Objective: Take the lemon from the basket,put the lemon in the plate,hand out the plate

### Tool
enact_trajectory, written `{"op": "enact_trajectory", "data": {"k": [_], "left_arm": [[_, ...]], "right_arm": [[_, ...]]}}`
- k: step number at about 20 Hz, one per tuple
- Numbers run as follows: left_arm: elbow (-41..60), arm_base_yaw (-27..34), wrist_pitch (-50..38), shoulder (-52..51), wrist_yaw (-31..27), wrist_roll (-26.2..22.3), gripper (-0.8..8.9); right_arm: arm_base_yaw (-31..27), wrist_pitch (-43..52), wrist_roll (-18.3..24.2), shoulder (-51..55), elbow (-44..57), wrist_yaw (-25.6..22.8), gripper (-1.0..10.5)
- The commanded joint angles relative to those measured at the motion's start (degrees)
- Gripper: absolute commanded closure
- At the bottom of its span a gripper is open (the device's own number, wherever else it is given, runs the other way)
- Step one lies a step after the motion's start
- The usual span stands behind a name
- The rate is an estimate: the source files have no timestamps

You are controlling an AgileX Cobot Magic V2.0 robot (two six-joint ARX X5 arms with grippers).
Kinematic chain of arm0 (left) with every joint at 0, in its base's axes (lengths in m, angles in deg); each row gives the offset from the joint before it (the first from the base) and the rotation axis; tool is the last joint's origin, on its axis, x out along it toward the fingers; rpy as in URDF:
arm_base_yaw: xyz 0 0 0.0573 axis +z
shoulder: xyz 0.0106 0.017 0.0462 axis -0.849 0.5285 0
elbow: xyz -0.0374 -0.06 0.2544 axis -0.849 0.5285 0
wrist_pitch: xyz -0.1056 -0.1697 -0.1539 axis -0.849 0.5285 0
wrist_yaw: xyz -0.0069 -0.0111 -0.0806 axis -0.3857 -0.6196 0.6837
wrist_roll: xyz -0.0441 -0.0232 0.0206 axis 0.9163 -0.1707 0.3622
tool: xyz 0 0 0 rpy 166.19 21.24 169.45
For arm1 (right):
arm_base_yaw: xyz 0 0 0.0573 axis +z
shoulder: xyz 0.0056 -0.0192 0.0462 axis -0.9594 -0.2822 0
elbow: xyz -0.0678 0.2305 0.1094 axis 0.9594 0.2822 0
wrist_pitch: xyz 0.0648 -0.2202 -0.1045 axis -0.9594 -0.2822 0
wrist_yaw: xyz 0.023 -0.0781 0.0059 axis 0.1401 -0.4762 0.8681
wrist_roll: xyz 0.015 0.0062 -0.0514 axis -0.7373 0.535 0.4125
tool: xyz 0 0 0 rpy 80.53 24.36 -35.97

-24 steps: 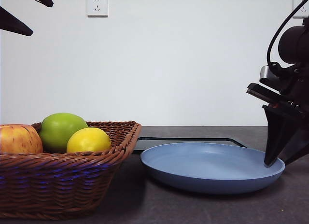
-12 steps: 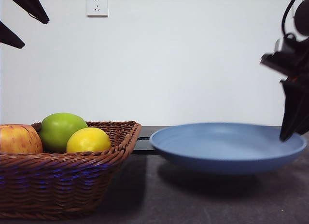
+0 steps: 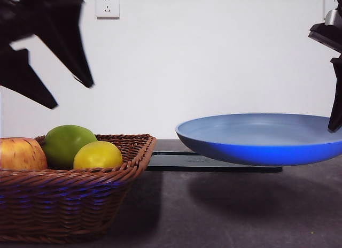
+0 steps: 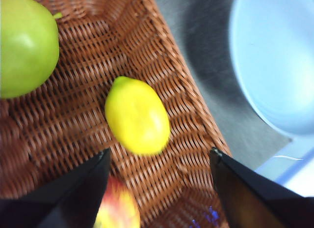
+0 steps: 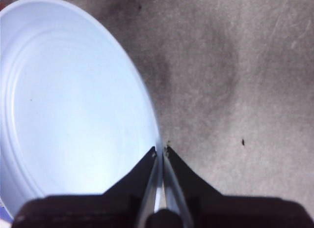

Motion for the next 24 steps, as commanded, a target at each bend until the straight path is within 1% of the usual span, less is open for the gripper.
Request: {"op": "enact_trajectory", "data": {"k": [1, 4, 6, 8, 12, 13, 15, 18, 21, 22, 24], "left_arm": [[-3.5, -1.16, -0.5, 5.01, -0.55, 0.35, 4.6], [-7.15, -2.51, 2.12, 12.57, -3.34, 0.39, 4.6], [-8.26, -2.99, 2.73, 16.55, -3.3, 0.39, 4.6], [-8.28, -3.63, 1.44, 19.56, -3.34, 0.85, 4.6], [-8.28, -4.57, 0.04, 23.87, -3.76, 1.66, 4.6], [-8.28, -4.83, -0.85, 24.46, -4.81, 1.64, 4.6], [-8.28, -5.49, -2.43, 24.63, -6.51, 1.6, 4.64], [-8.28, -5.86, -3.19, 24.63, -6.78, 0.46, 4.7], [-8.28, -5.9, -2.91, 24.63, -7.19, -1.22, 6.05], [-8.28, -5.88, -2.75, 24.63, -7.54, -1.75, 6.32], [-8.31, -5.77, -2.45, 24.46, -7.96, -3.3, 6.37]], "right_arm": [[0.0, 0.11, 0.07, 0.0, -0.9, 0.22, 9.4], [0.0, -0.76, 0.42, 0.02, -0.9, 0.24, 9.4], [0.0, -0.98, 0.52, 0.02, -0.9, 0.24, 9.4], [0.0, -0.98, 0.52, 0.02, -0.9, 0.26, 9.4], [0.0, -0.98, 0.52, 0.02, -0.9, 0.26, 9.4], [0.0, -0.98, 0.52, 0.02, -0.9, 0.26, 9.4], [0.0, -0.98, 0.52, 0.02, -0.9, 0.26, 9.4], [0.0, -0.98, 0.55, 0.02, -0.9, 0.26, 9.4], [0.0, -0.98, 0.96, 0.02, -0.9, 0.24, 9.4], [0.0, -0.96, 0.96, 0.02, -0.9, 0.24, 9.4], [0.0, -0.96, 0.96, 0.02, -0.9, 0.24, 9.4]]}}
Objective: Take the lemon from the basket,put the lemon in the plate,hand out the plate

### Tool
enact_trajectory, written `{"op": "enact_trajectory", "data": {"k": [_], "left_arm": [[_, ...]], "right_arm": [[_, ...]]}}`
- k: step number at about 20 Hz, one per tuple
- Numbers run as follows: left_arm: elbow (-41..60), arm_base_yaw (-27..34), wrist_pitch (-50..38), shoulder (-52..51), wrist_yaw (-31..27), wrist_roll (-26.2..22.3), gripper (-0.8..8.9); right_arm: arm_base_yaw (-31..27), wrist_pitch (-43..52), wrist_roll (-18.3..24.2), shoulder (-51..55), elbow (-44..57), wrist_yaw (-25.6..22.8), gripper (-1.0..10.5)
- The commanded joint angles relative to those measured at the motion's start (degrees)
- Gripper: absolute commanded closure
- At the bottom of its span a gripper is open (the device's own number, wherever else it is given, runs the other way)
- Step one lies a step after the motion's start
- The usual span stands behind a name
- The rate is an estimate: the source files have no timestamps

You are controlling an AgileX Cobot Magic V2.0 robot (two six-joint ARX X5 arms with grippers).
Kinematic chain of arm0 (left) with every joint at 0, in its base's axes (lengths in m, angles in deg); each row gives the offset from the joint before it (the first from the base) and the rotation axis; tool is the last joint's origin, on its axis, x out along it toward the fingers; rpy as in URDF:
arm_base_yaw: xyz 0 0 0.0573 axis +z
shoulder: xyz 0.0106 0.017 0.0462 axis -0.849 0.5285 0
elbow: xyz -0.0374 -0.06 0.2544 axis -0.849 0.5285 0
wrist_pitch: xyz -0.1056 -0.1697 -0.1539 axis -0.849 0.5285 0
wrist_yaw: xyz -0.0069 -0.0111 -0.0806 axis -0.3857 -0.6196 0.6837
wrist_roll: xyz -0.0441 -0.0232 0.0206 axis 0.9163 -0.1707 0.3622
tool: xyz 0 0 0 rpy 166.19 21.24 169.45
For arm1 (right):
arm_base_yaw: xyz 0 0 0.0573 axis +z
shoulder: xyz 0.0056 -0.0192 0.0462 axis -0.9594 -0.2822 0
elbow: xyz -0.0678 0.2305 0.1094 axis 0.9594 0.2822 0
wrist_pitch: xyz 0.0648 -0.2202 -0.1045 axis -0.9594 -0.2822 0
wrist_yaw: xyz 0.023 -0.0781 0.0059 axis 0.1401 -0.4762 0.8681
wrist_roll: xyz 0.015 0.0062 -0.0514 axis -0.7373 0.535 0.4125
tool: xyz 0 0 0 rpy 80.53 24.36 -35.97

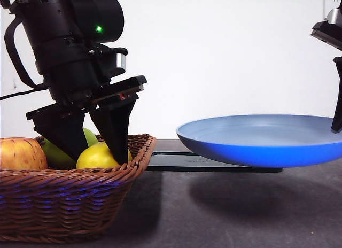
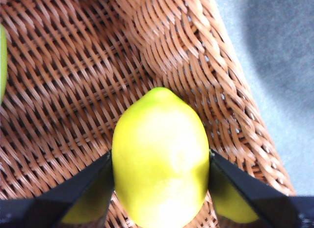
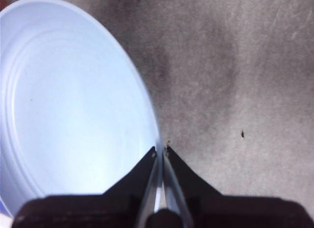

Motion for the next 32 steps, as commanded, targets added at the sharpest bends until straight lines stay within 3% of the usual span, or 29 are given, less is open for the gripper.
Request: {"op": "enact_trajectory", "data": {"k": [1, 6, 11, 20, 29, 32], "left_arm": [[-0.92, -0.02, 0.85, -0.13, -0.72, -2.99, 6.37], [-3.08, 0.55, 3.98, -8.52, -0.04, -2.91, 6.37], [-8.48, -3.19, -0.11, -14.53, 9.86, -1.22, 6.36], [-9.16, -18.18, -6.91, -5.09, 6.71, -1.25, 6.33], [-9.16, -20.28, -6.82, -0.72, 4.83, -1.68, 4.63], [-9.16, -20.28, -6.84, -0.72, 4.85, -1.7, 4.6]], "right_arm": [[0.0, 0.48, 0.52, -0.35, -0.9, 0.22, 9.4], [0.02, 0.74, 0.46, -0.37, -0.9, 0.22, 9.4], [0.17, 0.85, -0.79, -0.37, -0.9, 0.35, 9.4], [3.85, 0.85, -2.78, -0.37, -0.9, 3.32, 9.4], [7.3, 0.81, -3.61, -0.37, -0.9, 3.32, 9.4], [7.3, 0.79, -4.13, -0.37, -0.9, 3.32, 9.4]]}}
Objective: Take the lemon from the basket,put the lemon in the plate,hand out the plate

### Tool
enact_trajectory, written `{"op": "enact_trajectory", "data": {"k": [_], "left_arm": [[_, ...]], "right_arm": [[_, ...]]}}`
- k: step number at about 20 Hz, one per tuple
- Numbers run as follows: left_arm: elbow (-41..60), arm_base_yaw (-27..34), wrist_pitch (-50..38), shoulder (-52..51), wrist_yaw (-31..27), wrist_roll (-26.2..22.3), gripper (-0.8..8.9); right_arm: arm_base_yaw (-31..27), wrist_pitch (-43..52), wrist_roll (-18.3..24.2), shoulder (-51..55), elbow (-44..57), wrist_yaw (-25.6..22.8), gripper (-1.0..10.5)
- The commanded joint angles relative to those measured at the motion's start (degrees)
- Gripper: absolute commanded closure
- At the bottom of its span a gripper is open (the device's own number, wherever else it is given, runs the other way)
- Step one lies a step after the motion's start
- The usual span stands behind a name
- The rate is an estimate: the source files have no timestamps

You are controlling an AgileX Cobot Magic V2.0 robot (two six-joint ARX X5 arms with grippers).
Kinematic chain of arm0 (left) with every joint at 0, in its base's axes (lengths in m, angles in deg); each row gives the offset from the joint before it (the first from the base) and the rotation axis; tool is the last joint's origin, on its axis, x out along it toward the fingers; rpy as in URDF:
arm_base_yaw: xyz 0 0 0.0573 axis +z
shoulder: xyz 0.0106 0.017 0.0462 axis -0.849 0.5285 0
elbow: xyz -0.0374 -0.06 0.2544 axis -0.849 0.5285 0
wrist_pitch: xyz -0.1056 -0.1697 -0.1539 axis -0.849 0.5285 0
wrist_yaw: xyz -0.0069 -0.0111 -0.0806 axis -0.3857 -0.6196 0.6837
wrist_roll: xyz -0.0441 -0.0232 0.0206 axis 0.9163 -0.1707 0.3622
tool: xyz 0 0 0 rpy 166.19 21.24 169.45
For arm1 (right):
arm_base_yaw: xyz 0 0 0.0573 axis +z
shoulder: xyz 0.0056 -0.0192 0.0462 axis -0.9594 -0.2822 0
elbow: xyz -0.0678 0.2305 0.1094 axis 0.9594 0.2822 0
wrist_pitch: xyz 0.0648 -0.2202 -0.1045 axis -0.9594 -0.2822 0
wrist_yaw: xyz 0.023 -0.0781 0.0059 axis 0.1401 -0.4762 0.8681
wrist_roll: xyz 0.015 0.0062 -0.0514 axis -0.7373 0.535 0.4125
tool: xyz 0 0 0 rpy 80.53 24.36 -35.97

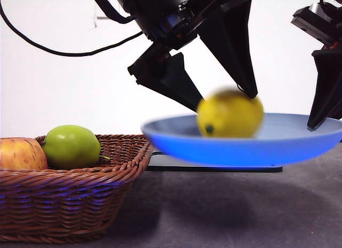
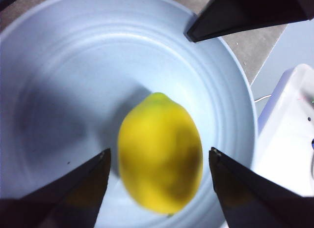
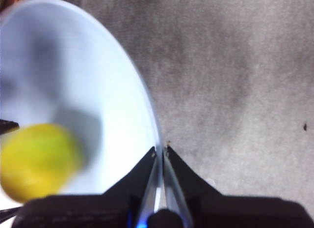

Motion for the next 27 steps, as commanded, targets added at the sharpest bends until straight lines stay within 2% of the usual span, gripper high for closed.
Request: {"op": "enact_trajectory", "data": {"k": [1, 6, 12, 17, 19, 24, 27], "left_arm": [[-0.81, -0.68, -0.74, 0.77, 0.15, -0.11, 4.6], [-0.83, 0.28, 0.0, -2.86, 0.13, -0.07, 4.62], [-0.83, 3.04, 6.08, -16.39, 0.04, -0.09, 4.64], [-0.83, 3.13, 8.83, -28.57, 0.2, -0.04, 4.64], [-0.83, 3.13, 9.14, -31.78, 0.48, -0.02, 4.64], [-0.83, 3.15, 9.44, -34.45, 0.35, -0.04, 4.64], [-0.83, 3.15, 9.66, -34.29, -0.85, -0.04, 4.64]], "right_arm": [[0.2, 0.63, -1.44, -0.37, -0.9, 0.57, 9.4], [0.0, 1.57, -2.93, -0.52, -0.92, 0.37, 9.4], [-4.0, 5.22, -3.76, -6.62, -4.72, 0.59, 9.4], [-8.46, 5.9, -3.58, -18.93, -16.72, 0.94, 9.4], [-9.92, 5.84, -3.89, -24.63, -22.58, 2.6, 9.4], [-11.26, 6.05, -4.37, -38.03, -34.51, 3.45, 9.4], [-11.47, 7.15, -6.14, -44.0, -38.8, 3.56, 9.4]]}}
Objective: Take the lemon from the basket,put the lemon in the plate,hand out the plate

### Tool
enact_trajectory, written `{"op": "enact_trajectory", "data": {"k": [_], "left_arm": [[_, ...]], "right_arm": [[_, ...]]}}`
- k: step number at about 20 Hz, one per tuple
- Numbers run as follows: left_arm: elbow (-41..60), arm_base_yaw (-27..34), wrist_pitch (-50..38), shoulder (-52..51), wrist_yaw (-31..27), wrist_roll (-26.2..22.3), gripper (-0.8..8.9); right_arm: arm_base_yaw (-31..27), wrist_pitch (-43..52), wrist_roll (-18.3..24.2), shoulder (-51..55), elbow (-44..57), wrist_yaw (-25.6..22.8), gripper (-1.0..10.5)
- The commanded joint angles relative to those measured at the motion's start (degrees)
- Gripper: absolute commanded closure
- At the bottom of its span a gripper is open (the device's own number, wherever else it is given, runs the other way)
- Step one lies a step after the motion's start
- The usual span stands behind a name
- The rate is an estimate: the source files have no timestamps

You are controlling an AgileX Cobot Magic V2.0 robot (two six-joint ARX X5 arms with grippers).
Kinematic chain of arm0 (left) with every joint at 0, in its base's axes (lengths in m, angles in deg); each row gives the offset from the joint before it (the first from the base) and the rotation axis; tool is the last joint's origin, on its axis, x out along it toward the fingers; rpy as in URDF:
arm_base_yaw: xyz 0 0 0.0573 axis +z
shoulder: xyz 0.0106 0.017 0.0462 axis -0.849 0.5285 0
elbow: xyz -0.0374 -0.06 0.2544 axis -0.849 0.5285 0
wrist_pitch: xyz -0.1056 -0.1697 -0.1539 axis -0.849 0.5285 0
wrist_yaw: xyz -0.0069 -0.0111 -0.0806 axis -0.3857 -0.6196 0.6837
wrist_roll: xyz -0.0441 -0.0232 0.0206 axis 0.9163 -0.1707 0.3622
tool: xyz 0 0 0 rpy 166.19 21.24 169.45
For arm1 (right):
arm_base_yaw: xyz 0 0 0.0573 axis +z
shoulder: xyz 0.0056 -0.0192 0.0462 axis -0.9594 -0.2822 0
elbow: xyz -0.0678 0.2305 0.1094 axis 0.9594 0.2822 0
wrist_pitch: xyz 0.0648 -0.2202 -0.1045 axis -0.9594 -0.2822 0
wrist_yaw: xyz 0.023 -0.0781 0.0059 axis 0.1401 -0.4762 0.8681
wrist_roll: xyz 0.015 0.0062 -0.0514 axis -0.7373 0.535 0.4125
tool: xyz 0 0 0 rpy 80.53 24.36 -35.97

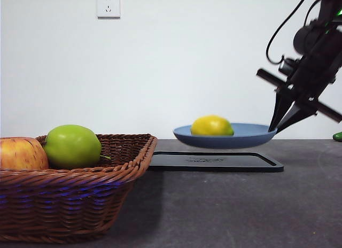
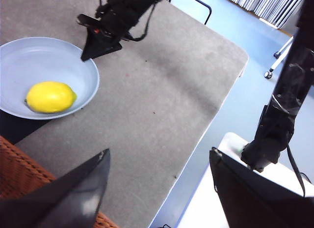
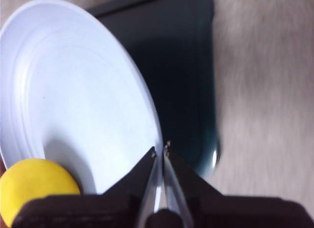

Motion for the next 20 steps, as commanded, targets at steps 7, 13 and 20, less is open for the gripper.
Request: {"op": "enact_trajectory", "data": {"k": [7, 13, 20], "left_arm": [[-0.83, -0.42, -0.37, 0.59, -4.13, -0.04, 4.64], [-0.83, -0.42, -2.99, 0.59, -9.55, -0.33, 4.64], [-0.83, 0.5, -10.67, 2.32, -31.74, -10.38, 6.04]], "right_arm": [[-0.33, 3.34, -2.58, -7.3, -3.45, -1.46, 8.8], [-1.44, 2.27, -1.01, -6.21, -4.0, -0.28, 7.3], [0.2, -12.33, 10.56, 8.15, -4.0, 3.8, 8.6]]}}
